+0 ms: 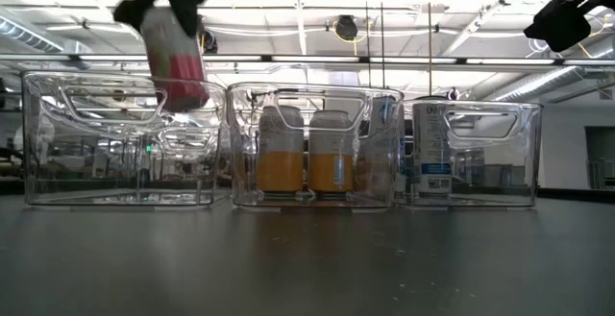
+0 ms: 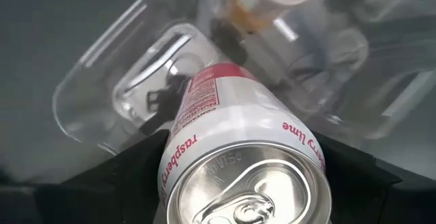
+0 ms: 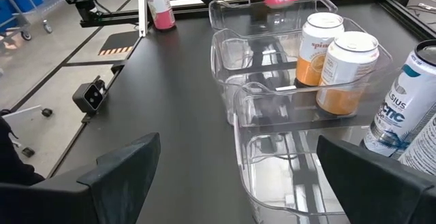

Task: Sort soda cans
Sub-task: Put the right red soda can into the left transparent bin

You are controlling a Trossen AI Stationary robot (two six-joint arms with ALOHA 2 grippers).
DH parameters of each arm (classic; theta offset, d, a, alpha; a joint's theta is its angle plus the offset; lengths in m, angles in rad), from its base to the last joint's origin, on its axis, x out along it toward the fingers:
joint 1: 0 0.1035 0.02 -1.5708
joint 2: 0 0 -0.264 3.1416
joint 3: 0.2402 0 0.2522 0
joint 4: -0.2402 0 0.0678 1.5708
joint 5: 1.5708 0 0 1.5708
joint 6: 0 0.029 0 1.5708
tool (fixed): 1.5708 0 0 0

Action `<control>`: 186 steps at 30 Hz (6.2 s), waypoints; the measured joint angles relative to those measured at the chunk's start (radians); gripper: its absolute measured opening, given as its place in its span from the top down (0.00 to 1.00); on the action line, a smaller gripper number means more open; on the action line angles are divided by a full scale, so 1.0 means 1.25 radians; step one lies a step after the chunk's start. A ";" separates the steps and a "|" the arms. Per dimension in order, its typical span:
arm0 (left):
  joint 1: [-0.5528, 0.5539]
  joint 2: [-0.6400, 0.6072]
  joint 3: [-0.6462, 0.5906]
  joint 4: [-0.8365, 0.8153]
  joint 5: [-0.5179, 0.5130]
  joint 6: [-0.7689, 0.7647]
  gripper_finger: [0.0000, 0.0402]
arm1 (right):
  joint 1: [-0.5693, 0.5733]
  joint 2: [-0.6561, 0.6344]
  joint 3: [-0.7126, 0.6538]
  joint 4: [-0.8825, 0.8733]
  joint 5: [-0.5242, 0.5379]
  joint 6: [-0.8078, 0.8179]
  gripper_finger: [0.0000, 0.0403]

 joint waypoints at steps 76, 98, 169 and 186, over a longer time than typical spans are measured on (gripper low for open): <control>0.126 0.287 -0.001 0.142 -0.035 0.153 0.15 | 0.000 0.000 0.000 -0.001 0.000 0.000 0.03; 0.118 0.283 -0.073 0.161 -0.047 0.033 0.15 | 0.000 0.000 0.000 -0.001 -0.004 0.000 0.03; 0.120 0.287 -0.078 0.225 -0.010 0.091 0.15 | 0.000 0.000 0.000 -0.001 -0.004 0.000 0.03; 0.040 0.287 -0.078 0.234 -0.153 -0.007 0.15 | 0.000 0.000 0.000 -0.001 -0.004 0.000 0.03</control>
